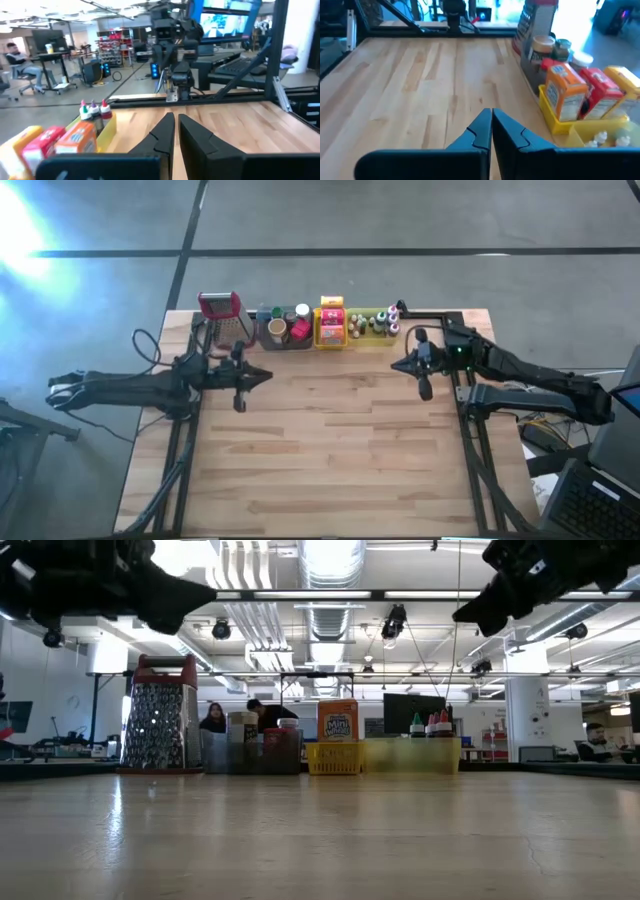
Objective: Pick & Place Kitchen Items
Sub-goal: Return to Home Position
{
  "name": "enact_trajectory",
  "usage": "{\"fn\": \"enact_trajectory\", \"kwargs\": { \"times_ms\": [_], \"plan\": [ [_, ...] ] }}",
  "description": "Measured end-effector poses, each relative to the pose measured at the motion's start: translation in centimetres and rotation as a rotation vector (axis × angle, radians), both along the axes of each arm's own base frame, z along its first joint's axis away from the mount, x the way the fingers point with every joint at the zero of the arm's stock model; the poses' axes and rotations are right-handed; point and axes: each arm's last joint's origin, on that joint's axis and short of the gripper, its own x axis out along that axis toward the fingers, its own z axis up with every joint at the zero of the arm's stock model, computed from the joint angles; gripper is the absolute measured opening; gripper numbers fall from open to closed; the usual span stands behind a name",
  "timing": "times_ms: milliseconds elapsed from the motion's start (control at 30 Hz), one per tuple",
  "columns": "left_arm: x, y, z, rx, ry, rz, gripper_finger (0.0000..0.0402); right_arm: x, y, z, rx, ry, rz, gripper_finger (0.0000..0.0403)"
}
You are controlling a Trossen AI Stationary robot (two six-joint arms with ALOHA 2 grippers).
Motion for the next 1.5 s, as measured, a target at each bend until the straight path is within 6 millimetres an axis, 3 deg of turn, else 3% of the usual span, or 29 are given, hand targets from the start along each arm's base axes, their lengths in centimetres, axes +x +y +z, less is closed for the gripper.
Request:
{"fn": "enact_trajectory", "kwargs": {
  "times_ms": [233,467,667,900,1500],
  "plan": [
    [-1.8,0.9,-1.9,-0.037,-0.016,0.055,0.0028,-1.3,-0.8,-2.6,-0.011,-0.028,-0.043,0.0008],
    [-3.0,1.6,-2.9,-0.066,-0.039,0.046,0.0028,-2.7,-2.2,-2.8,0.033,-0.19,0.026,0.0008],
    [-3.5,1.9,-4.0,-0.056,-0.031,0.086,0.0028,-3.4,-2.9,-5.3,0.029,-0.257,-0.03,0.0008],
    [-3.9,1.8,-4.5,-0.066,-0.033,0.094,0.0028,-4.3,-2.2,-7.5,0.026,-0.324,-0.03,0.0008],
    [-4.7,1.7,-5.3,-0.166,-0.012,0.157,0.0028,-5.9,-0.6,-9.0,0.024,-0.403,0.005,0.0008]
  ]
}}
